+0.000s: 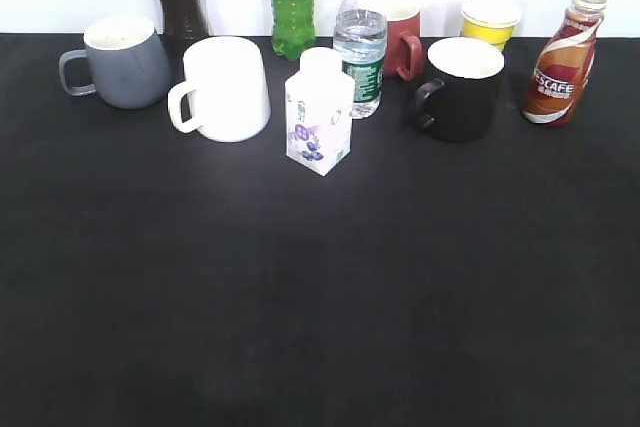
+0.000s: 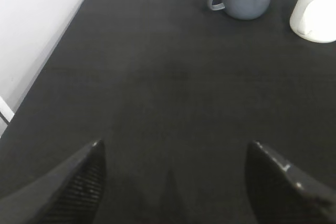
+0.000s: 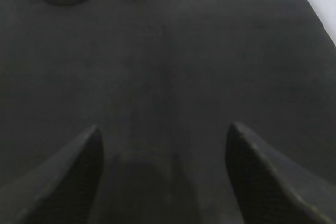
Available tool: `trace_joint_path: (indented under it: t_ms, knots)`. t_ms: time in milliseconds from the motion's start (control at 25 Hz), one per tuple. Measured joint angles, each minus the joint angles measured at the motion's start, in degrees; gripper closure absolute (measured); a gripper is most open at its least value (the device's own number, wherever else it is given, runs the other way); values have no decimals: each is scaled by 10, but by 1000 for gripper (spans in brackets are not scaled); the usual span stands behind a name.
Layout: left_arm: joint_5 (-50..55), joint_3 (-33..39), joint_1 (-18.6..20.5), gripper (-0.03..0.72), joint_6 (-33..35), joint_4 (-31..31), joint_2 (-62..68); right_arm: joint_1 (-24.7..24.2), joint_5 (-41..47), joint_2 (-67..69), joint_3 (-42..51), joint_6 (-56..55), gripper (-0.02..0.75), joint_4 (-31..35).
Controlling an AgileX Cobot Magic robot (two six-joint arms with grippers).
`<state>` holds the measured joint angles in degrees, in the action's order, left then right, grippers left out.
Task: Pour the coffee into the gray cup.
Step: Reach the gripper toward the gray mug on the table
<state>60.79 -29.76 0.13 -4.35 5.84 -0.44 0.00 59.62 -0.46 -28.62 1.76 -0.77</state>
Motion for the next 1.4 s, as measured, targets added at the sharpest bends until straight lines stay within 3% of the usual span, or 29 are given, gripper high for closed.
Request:
trace_joint_path:
  t_ms: [360, 480, 640, 840, 1000, 1200, 1400]
  knots:
    - [0, 0, 0, 64, 0, 0, 0, 0, 0, 0, 0, 0, 168, 0]
    - [-9, -7, 0, 118, 0, -10, 0, 0, 0, 0, 0, 0, 168, 0]
    - [-181, -11, 0, 133, 0, -17, 7, 0, 0, 0, 0, 0, 168, 0]
    - [-531, 96, 0, 138, 0, -21, 147, 0, 0, 0, 0, 0, 168, 0]
    - [-751, 128, 0, 140, 0, -18, 379, 0, 0, 0, 0, 0, 168, 0]
    - [-1052, 127, 0, 204, 0, -14, 734, 0, 0, 0, 0, 0, 168, 0]
    - [-1154, 44, 1, 215, 0, 56, 966, 0, 0, 0, 0, 0, 168, 0]
